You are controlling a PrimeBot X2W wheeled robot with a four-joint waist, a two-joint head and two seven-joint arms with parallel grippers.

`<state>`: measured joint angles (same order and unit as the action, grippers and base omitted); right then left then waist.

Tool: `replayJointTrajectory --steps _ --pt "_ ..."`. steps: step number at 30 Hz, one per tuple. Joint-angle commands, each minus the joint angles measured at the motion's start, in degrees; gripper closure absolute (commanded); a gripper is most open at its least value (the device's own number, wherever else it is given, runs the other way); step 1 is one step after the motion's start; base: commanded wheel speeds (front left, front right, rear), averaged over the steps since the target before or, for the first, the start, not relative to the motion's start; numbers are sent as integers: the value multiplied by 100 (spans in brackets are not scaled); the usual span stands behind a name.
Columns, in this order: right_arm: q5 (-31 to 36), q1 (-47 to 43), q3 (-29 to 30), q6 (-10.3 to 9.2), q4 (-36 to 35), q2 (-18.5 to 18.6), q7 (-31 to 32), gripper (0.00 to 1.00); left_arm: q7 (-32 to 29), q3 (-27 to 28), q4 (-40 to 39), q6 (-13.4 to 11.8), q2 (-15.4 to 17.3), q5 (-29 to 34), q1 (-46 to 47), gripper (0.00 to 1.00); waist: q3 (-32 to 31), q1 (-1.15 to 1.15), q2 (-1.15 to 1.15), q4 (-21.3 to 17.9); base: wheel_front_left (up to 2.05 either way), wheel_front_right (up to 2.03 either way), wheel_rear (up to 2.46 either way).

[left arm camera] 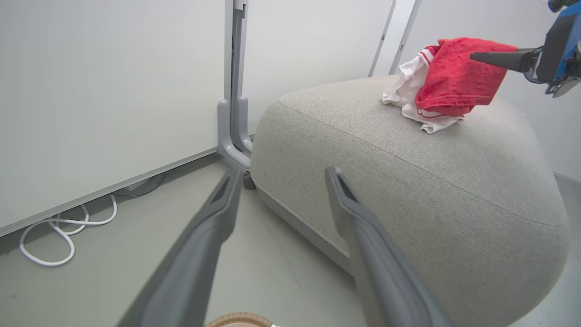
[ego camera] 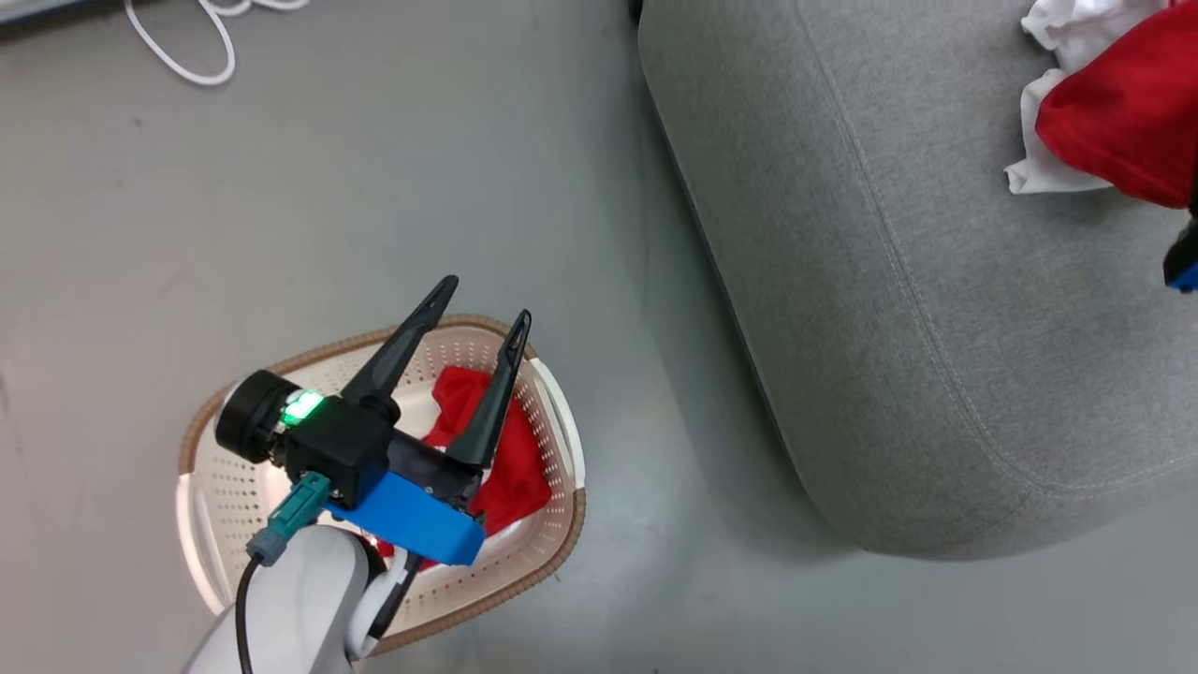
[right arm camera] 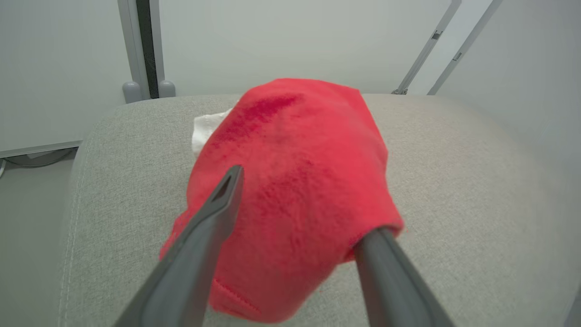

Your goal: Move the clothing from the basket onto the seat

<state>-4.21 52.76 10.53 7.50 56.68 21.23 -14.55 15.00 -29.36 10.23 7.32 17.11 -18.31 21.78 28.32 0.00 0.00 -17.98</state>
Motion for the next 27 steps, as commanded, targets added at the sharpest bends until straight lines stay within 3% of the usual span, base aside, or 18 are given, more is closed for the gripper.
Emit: replayJointTrajectory --steps 1,9,15,19,27 --pt "29 -170 -5 -1 -35 56 -40 0 24 37 20 -27 -71 -32 -58 0 -236 0 0 90 0 0 0" --pt "-104 -1042 -87 -1 -391 198 -66 0 25 204 154 -1 -472 -95 -392 0 -954 0 0 359 0 0 0" --pt "-234 -1955 -92 -1 -1149 224 -69 0 21 421 275 9 -751 -147 -699 0 -1464 0 0 672 0 0 0" --pt "-332 -2616 -116 -1 -1830 71 19 0 21 609 349 15 -915 -192 -911 0 -1738 0 0 858 0 0 0" --pt "-205 -3835 -247 -1 -3438 -569 531 0 22 910 527 17 -1066 -268 -1247 0 -2208 0 0 1174 0 0 0"
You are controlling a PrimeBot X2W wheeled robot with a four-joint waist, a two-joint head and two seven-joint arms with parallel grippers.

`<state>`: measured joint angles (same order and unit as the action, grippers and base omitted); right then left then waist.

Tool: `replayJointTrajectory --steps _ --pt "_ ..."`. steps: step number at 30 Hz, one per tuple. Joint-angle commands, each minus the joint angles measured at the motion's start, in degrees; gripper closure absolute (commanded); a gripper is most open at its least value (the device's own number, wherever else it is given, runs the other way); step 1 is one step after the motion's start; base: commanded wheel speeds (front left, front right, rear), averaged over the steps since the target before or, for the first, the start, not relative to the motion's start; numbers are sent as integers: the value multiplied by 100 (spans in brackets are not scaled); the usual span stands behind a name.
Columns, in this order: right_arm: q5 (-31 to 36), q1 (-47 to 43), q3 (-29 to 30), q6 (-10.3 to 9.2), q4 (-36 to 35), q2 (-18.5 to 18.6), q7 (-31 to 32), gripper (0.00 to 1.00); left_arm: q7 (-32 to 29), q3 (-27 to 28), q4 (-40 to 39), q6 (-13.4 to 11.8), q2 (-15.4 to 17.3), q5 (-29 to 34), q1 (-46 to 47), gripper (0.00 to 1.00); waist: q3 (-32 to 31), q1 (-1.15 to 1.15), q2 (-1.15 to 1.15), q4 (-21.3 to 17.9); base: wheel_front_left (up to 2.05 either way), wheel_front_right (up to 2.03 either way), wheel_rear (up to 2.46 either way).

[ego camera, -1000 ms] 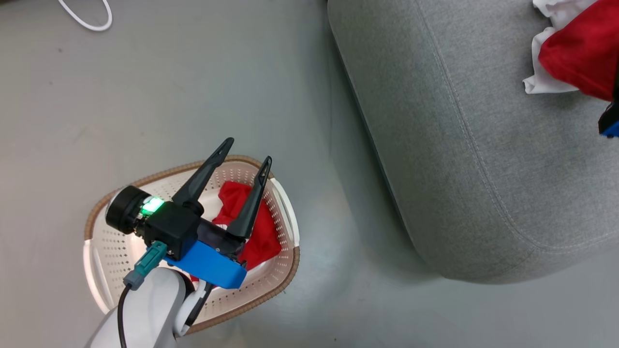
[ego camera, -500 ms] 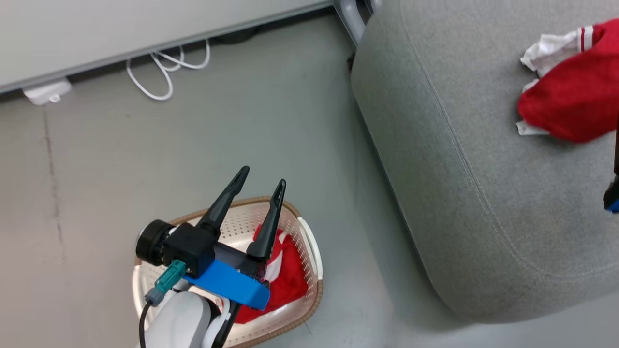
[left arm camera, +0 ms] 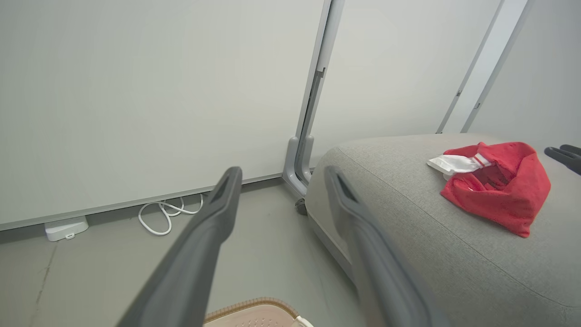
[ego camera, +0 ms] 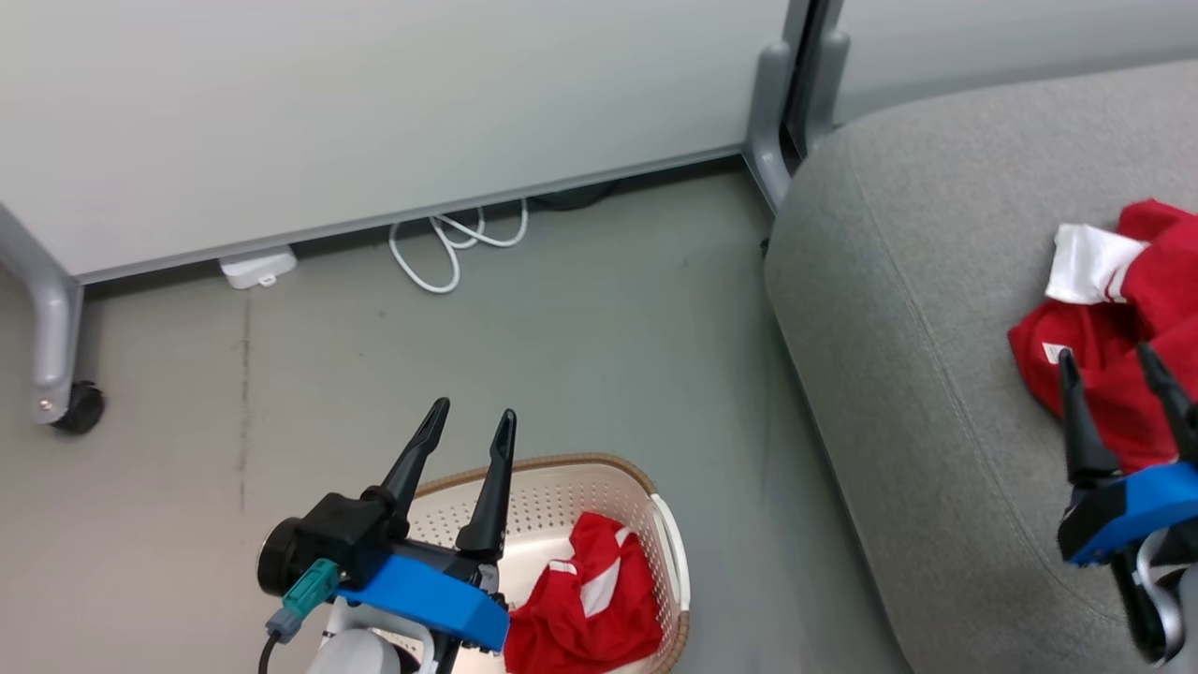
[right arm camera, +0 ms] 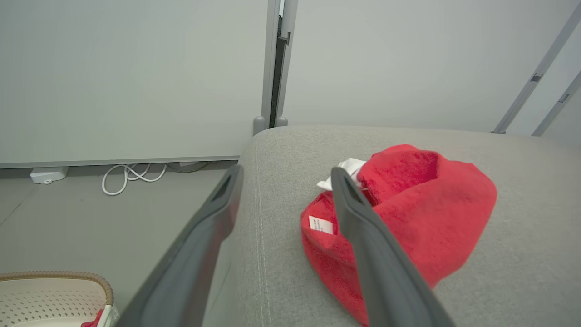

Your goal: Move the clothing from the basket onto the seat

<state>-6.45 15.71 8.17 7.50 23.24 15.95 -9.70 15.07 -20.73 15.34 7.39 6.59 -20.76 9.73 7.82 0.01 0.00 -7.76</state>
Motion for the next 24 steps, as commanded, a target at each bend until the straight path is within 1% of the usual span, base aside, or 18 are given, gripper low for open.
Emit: replayJointTrajectory --steps 1,8,12,14,17,24 --pt "51 -262 -17 -1 -260 -102 103 0 16 92 40 10 -25 -19 -77 0 -219 -1 0 206 0 0 0" --pt "39 -855 -156 -1 -1088 -484 367 0 15 538 118 11 -81 66 -327 0 -481 -1 0 511 0 0 0" --pt "88 -1060 -276 -1 -1297 -653 465 0 15 737 201 10 -85 122 -453 0 -593 -1 0 682 0 0 0" --pt "97 -1092 -315 -1 -1327 -668 486 0 15 800 222 10 -87 131 -483 0 -618 -1 0 717 0 0 0" --pt "150 -1215 -361 -1 -1446 -777 533 0 15 1023 324 10 -96 170 -602 0 -717 -1 0 845 0 0 0" --pt "194 -1351 -348 -1 -1634 -943 530 0 15 1218 352 11 -111 223 -707 0 -764 -1 0 960 0 0 0"
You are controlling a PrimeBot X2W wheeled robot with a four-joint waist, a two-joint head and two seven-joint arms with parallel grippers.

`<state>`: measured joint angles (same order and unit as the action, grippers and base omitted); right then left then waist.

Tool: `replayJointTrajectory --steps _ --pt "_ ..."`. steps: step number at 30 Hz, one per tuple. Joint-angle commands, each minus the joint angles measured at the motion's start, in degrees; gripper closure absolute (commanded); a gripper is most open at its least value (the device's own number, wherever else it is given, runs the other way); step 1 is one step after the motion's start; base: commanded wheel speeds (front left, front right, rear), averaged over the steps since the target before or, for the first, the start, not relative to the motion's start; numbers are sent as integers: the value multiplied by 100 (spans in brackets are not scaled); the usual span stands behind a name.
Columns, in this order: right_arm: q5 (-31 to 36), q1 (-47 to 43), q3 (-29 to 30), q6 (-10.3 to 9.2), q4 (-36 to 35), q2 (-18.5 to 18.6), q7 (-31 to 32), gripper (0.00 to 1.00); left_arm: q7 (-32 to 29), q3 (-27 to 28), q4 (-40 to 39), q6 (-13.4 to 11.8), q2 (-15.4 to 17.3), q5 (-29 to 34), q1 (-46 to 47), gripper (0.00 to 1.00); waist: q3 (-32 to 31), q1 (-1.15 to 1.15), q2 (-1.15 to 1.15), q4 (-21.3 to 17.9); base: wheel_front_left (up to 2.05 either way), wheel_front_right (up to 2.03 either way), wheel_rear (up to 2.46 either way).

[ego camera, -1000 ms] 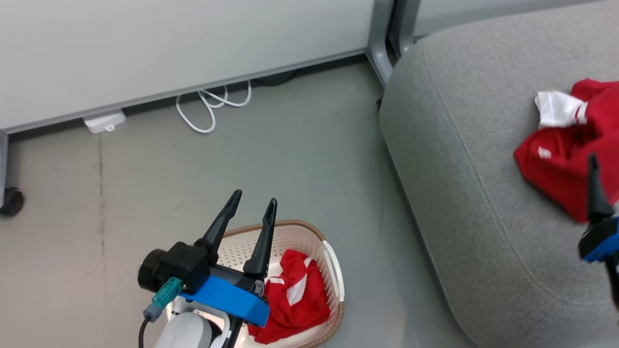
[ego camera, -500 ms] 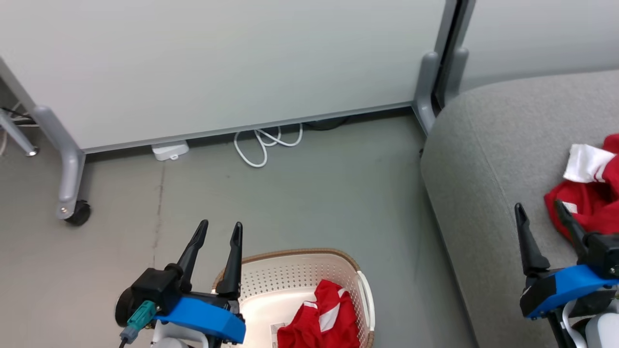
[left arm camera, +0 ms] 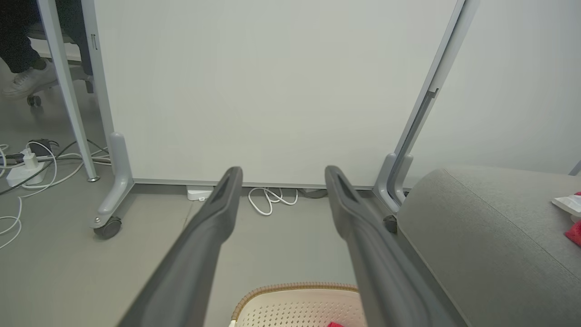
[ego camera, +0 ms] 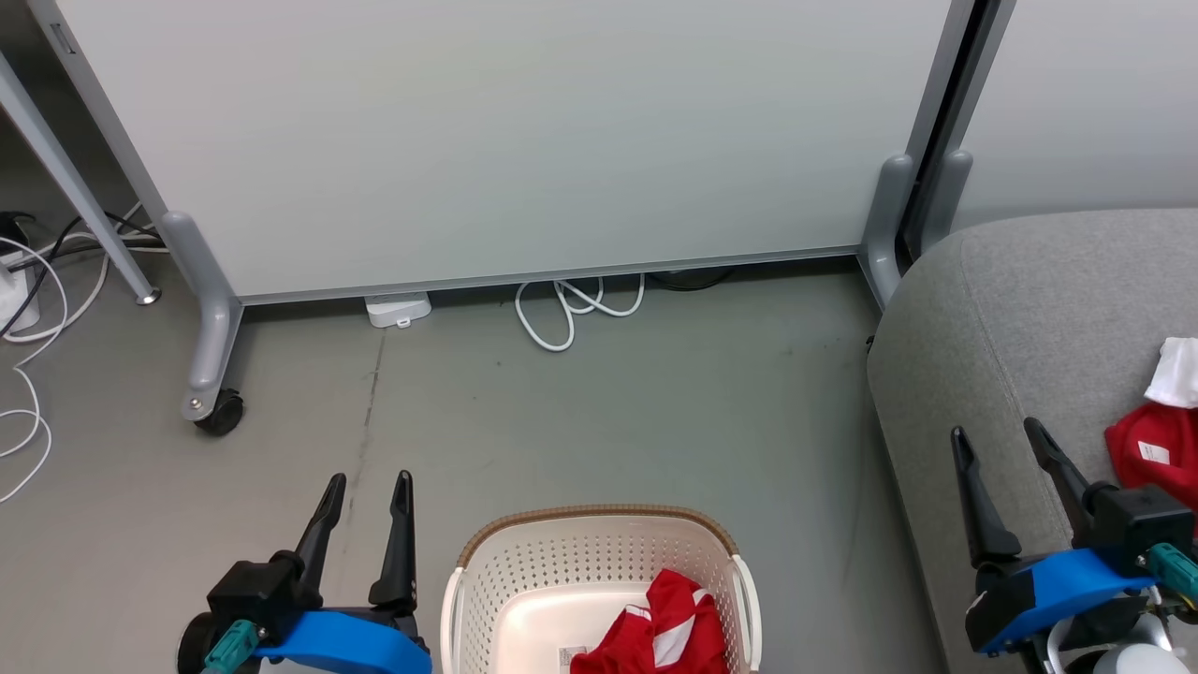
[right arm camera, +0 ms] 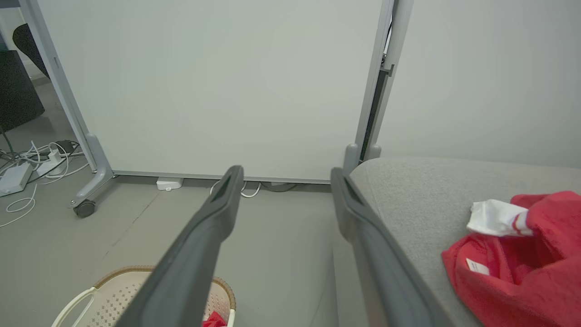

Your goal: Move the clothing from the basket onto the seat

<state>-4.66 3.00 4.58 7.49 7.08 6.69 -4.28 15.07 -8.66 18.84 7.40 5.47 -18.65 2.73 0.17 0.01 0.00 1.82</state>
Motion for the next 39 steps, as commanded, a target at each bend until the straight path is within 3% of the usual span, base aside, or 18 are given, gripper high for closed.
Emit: replayJointTrajectory --steps 1,26,33,39 --pt "7 -96 9 1 -30 -40 -21 0 15 27 -6 9 3 17 -10 0 4 -1 0 10 0 0 0" --pt "9 114 -172 1 127 -134 -215 0 15 -101 -104 10 18 70 147 0 258 -1 0 -142 0 0 0" --pt "17 410 -308 1 25 -137 -282 0 14 -313 58 10 123 68 460 0 722 -1 0 -270 0 0 0" --pt "26 855 -476 1 -201 -25 -317 0 15 -527 227 10 257 -28 998 0 1549 -1 0 -482 0 0 0"
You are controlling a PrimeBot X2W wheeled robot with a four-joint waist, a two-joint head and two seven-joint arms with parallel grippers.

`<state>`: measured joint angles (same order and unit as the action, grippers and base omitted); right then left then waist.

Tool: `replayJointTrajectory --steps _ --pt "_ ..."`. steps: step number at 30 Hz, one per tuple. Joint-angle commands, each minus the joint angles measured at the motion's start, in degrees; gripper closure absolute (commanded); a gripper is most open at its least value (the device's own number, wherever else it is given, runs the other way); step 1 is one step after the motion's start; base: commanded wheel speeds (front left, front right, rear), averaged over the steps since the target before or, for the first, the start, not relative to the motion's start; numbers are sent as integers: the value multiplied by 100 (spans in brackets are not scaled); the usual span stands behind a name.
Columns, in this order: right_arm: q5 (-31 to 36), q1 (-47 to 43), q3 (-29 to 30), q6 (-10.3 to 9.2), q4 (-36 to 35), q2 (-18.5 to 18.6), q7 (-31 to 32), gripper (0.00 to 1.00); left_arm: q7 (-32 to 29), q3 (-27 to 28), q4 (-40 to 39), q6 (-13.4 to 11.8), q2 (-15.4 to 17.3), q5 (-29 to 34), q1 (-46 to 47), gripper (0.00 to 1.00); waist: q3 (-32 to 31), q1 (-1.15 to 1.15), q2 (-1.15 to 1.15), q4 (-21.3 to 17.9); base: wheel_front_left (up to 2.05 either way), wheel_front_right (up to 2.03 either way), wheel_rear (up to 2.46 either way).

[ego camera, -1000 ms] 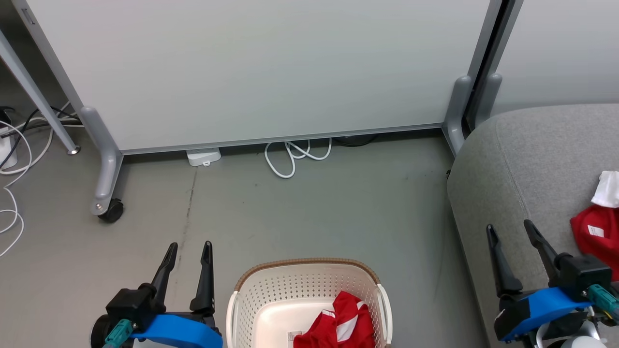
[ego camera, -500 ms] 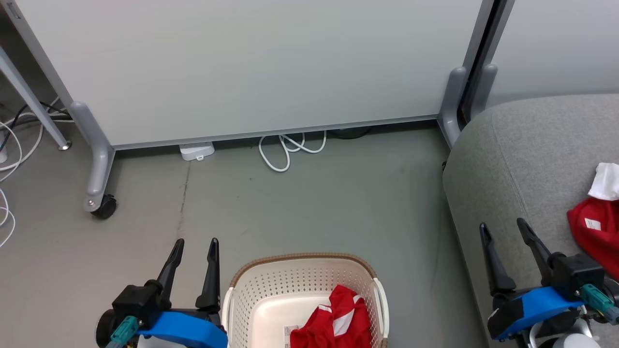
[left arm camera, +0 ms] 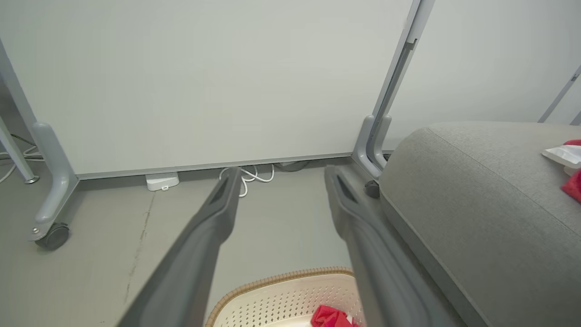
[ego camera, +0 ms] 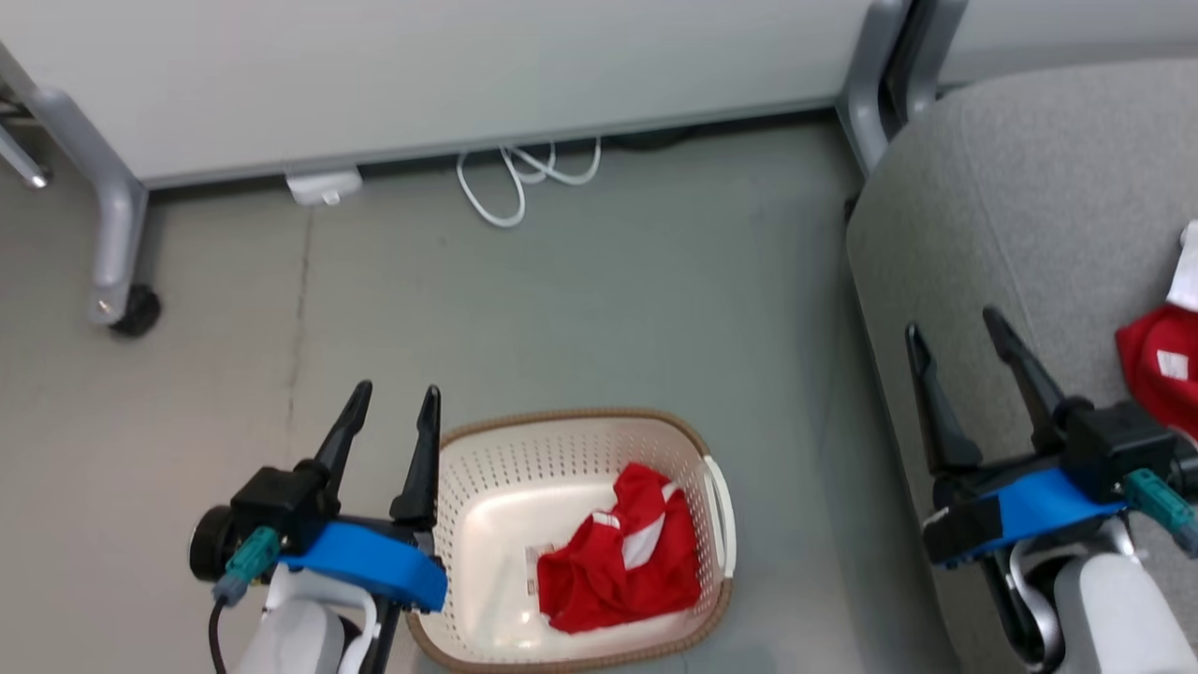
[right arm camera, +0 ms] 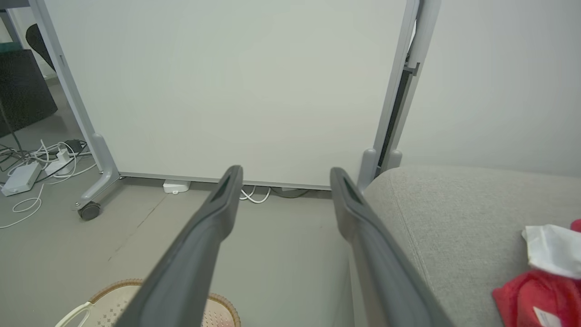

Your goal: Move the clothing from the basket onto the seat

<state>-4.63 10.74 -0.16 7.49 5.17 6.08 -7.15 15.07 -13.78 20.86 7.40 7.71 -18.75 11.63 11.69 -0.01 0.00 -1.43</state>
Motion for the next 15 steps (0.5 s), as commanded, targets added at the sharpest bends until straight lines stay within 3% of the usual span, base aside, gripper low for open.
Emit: replayJointTrajectory --steps 1,15 --pt "15 176 -41 1 -61 52 -27 0 15 -61 66 10 64 -29 203 0 581 1 0 -210 0 0 0" --pt "58 1397 -542 0 -361 91 -225 0 15 -923 1335 9 516 -282 1732 0 2526 1 0 -932 0 0 0"
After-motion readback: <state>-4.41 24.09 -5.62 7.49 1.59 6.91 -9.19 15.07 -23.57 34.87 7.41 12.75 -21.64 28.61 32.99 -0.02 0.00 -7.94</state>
